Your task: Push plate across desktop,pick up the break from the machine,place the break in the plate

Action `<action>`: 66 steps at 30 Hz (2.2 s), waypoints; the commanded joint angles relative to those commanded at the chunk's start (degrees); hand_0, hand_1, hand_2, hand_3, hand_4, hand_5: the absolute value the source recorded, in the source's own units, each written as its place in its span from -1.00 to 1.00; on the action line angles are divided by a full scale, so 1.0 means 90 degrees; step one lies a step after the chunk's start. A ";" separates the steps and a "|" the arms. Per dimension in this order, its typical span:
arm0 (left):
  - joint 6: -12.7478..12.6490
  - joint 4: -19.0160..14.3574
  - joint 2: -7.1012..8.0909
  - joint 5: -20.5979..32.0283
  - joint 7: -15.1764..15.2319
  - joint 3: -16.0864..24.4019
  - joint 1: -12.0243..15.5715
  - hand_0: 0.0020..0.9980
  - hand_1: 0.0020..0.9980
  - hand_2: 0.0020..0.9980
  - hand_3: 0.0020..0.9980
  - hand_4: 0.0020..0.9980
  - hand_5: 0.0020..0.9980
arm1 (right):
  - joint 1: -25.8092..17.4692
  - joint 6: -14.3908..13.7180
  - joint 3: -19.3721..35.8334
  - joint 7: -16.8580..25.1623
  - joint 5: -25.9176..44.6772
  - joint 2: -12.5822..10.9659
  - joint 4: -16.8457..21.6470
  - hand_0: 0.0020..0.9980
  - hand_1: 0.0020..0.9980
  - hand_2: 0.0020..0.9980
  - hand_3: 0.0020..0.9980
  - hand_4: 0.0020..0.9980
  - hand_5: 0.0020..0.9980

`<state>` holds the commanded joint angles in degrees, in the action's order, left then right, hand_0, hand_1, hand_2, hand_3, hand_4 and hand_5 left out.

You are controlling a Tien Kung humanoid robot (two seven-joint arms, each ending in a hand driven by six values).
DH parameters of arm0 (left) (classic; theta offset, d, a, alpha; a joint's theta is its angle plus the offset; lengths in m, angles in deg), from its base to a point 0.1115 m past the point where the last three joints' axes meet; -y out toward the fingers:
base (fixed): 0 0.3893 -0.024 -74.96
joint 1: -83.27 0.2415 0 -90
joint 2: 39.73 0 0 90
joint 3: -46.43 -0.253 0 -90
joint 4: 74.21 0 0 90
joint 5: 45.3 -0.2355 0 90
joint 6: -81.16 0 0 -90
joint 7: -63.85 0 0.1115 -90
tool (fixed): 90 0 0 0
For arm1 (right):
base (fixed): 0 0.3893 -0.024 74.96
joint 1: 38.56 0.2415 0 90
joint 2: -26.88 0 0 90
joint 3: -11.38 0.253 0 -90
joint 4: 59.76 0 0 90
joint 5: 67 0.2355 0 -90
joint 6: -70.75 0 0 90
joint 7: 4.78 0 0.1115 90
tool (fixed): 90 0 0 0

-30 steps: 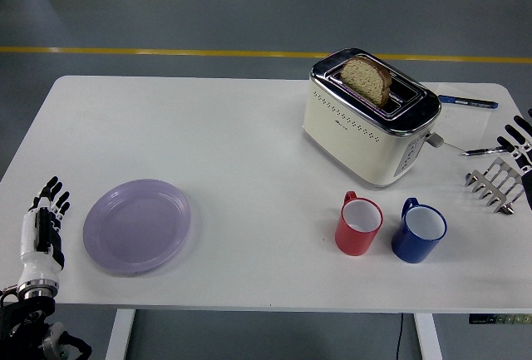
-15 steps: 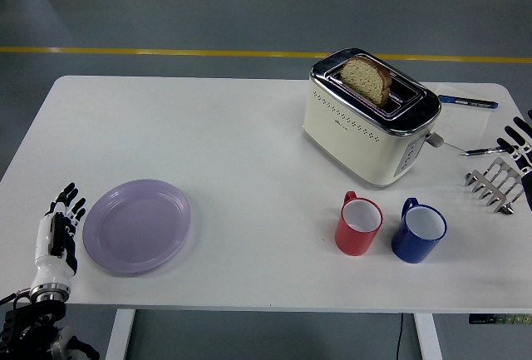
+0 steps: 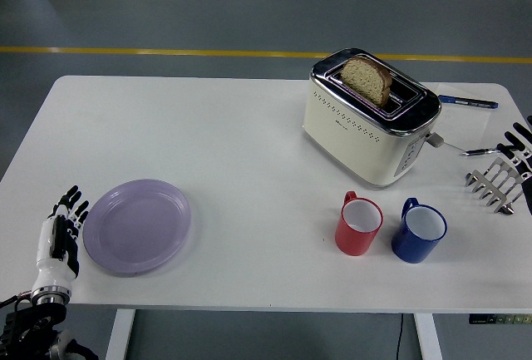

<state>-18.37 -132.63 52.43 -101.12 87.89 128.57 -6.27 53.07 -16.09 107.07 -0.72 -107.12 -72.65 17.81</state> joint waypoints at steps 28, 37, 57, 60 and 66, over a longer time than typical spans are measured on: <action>0.0374 0.0042 0.0009 0.0537 0.0021 -0.0580 -0.0154 0.78 0.78 0.90 0.77 -0.05 1.00 | 0.0050 -0.0042 0.0029 0.0021 0.0053 0.0054 -0.0016 0.55 0.48 0.43 0.49 0.06 0.20; 0.0508 0.0021 0.0047 0.0898 0.0037 -0.0852 -0.0165 0.76 0.77 0.90 0.77 -0.03 1.00 | 0.0065 -0.0052 0.0008 0.0028 0.0059 0.0067 -0.0018 0.54 0.48 0.43 0.48 0.06 0.21; 0.0937 -0.0056 0.0106 0.1231 -0.0052 -0.1290 -0.0186 0.72 0.73 0.87 0.76 -0.02 1.00 | 0.0077 -0.0046 0.0014 0.0026 0.0045 0.0081 -0.0022 0.54 0.47 0.43 0.48 0.05 0.23; 0.1017 -0.0075 0.0117 0.1259 -0.0083 -0.1339 -0.0190 0.70 0.70 0.83 0.73 -0.01 1.00 | 0.0076 -0.0046 0.0018 0.0026 0.0044 0.0078 -0.0020 0.54 0.47 0.42 0.48 0.05 0.24; 0.1183 -0.0116 0.0148 0.1400 -0.0107 -0.1557 -0.0233 0.66 0.68 0.81 0.70 -0.01 1.00 | 0.0086 -0.0043 0.0004 0.0025 0.0041 0.0090 -0.0025 0.54 0.47 0.42 0.48 0.05 0.24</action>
<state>-7.71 -133.67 53.76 -88.52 86.93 114.56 -8.37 53.84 -16.48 107.11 -0.49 -106.76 -71.84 17.58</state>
